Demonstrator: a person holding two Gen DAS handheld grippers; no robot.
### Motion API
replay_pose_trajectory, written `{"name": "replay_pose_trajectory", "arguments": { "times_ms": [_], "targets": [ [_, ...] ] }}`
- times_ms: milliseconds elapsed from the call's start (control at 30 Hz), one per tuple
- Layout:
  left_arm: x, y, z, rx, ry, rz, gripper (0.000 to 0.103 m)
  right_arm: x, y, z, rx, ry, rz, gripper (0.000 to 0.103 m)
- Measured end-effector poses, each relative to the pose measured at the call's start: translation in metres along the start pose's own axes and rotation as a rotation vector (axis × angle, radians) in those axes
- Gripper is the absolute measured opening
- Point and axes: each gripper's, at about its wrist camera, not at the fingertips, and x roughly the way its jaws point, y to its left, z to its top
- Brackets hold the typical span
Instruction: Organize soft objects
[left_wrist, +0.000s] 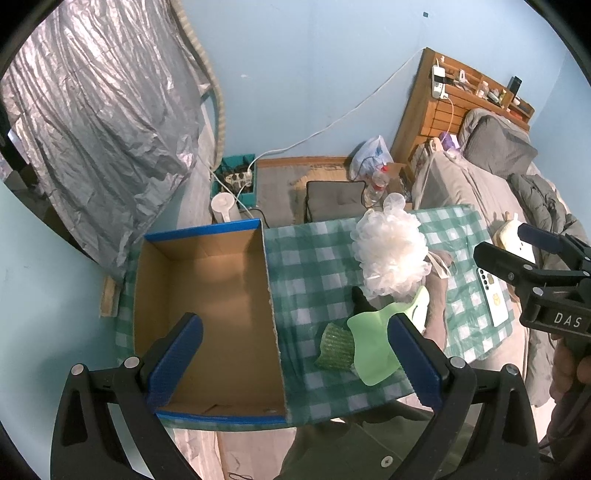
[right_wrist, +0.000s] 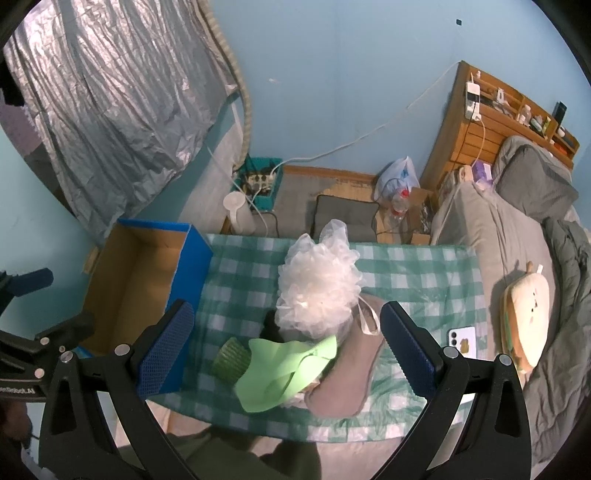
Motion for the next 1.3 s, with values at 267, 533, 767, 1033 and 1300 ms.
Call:
{"name": "replay_pose_trajectory", "arguments": {
  "times_ms": [267, 533, 767, 1033, 1300],
  "targets": [
    [0.0003, -0.0006, -0.0003, 0.0, 0.003, 0.002, 0.101, 0.0005, -0.0007, 0.0006, 0.002, 0.002, 0.0, 0.101],
    [0.0004, -0.002, -0.0009, 0.001, 0.005, 0.002, 0.101, 0.0008, -0.0017, -0.0001, 0.002, 0.005, -0.001, 0.101],
    [0.0004, -0.0009, 0.0006, 0.001, 0.005, 0.003, 0.101, 0.0012, -0.0015, 0.0014, 0.002, 0.007, -0.001, 0.101],
    [0.0003, -0.0006, 0.0012, 0.003, 0.007, 0.004, 0.101, 0.0017, -0.0018, 0.0014, 0.001, 0.008, 0.0, 0.101],
    [0.0, -0.0012, 0.0011, 0.0, 0.006, 0.003, 0.101, 0.0019, -0.0021, 0.0019, 0.002, 0.01, -0.001, 0.101]
  ]
}}
